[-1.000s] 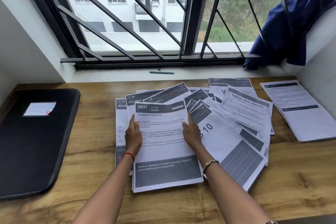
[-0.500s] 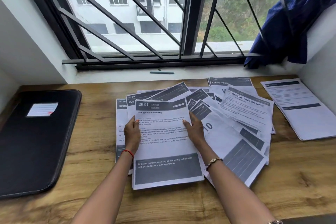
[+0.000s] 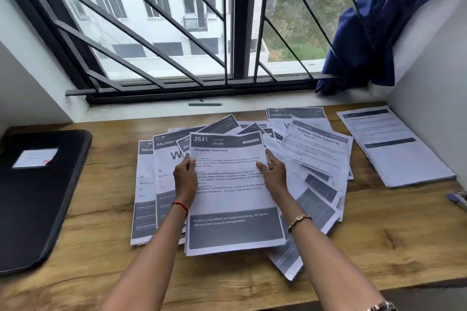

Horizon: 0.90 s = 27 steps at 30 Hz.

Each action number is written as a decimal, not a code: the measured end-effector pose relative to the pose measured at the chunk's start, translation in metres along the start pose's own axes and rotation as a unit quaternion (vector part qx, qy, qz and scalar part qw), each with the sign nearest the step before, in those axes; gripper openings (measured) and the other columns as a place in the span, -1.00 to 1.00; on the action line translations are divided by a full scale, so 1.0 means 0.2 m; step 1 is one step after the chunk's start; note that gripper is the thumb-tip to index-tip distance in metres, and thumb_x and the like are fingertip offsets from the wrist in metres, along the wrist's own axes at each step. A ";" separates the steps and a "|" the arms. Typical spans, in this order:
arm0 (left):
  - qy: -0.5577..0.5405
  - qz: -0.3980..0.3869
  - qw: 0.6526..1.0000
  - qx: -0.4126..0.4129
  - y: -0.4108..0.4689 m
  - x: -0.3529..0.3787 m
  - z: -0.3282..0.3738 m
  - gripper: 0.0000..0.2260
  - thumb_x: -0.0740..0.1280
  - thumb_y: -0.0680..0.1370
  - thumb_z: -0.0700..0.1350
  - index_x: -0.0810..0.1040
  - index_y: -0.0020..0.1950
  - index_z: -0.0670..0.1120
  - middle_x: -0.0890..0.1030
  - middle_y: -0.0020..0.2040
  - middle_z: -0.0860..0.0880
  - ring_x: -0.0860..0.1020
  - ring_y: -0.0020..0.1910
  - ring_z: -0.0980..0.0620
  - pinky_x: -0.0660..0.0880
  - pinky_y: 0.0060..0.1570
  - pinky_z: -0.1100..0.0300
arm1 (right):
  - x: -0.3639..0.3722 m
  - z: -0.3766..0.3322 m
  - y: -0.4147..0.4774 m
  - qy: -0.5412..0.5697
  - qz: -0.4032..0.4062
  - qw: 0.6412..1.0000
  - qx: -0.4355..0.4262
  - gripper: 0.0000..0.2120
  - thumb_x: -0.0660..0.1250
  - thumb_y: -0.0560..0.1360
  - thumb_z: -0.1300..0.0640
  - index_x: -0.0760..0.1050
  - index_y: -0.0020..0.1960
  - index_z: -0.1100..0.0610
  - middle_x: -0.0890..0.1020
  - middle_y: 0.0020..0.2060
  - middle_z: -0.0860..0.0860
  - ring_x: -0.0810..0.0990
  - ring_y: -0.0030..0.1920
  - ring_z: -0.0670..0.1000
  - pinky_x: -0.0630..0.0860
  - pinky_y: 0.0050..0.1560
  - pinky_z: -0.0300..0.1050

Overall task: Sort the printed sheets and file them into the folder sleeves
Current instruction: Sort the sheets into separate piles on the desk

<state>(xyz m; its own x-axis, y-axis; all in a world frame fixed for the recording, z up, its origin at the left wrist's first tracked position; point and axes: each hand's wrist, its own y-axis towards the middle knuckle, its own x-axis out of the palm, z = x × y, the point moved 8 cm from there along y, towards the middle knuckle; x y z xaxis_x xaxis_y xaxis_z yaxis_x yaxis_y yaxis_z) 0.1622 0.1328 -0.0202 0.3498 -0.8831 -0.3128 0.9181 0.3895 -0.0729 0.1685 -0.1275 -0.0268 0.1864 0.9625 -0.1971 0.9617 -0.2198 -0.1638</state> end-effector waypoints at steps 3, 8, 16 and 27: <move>-0.011 -0.008 1.000 0.002 -0.07 0.14 0.04 -0.68 0.15 0.63 -0.25 0.36 0.35 -0.36 0.37 0.38 -0.18 0.36 0.37 -0.05 0.24 0.21 0.36 | -0.17 0.03 0.02 -0.012 0.022 1.000 -0.001 -0.48 0.30 0.51 0.32 0.26 0.43 0.28 0.36 0.40 0.09 0.39 0.35 0.00 0.29 0.25 -0.35; -0.041 -0.034 0.999 0.012 -0.16 0.38 0.10 -0.76 0.18 0.61 -0.24 0.49 -0.23 -0.11 0.50 -0.32 -0.01 0.39 -0.33 0.10 0.31 -0.22 0.19 | -0.45 0.07 0.05 -0.025 0.057 0.998 -0.010 -0.50 0.32 0.49 0.36 0.30 0.40 0.31 0.42 0.34 0.12 0.44 0.22 -0.06 0.38 0.12 -0.43; -0.043 -0.120 0.992 0.001 -0.22 0.70 0.19 -0.84 0.20 0.60 -0.25 0.55 -0.11 -0.16 0.49 -0.32 0.00 0.38 -0.34 0.12 0.34 -0.36 0.33 | -0.77 0.18 0.03 -0.021 0.115 0.993 0.025 -0.49 0.33 0.47 0.39 0.32 0.39 0.32 0.59 -0.01 0.06 0.53 -0.06 -0.04 0.42 -0.09 -0.47; -0.098 -0.236 0.966 -0.023 -0.29 1.06 0.27 -0.82 0.20 0.60 -0.25 0.54 0.13 -0.23 0.60 0.03 -0.21 0.56 -0.06 -0.10 0.52 0.04 -0.04 | -1.11 0.21 -0.08 0.024 0.201 0.979 0.020 -0.56 0.26 0.48 0.46 0.34 0.36 0.36 0.53 0.19 0.14 0.53 0.03 -0.16 0.44 -0.11 -0.54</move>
<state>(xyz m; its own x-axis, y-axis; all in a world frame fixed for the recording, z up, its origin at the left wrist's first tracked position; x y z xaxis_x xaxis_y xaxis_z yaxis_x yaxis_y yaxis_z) 0.1928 -0.0918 -0.0305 -0.0739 -0.9960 -0.0497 0.9765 -0.0622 -0.2064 0.1036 -0.3448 -0.0205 0.5578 0.8036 -0.2075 0.8005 -0.5869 -0.1212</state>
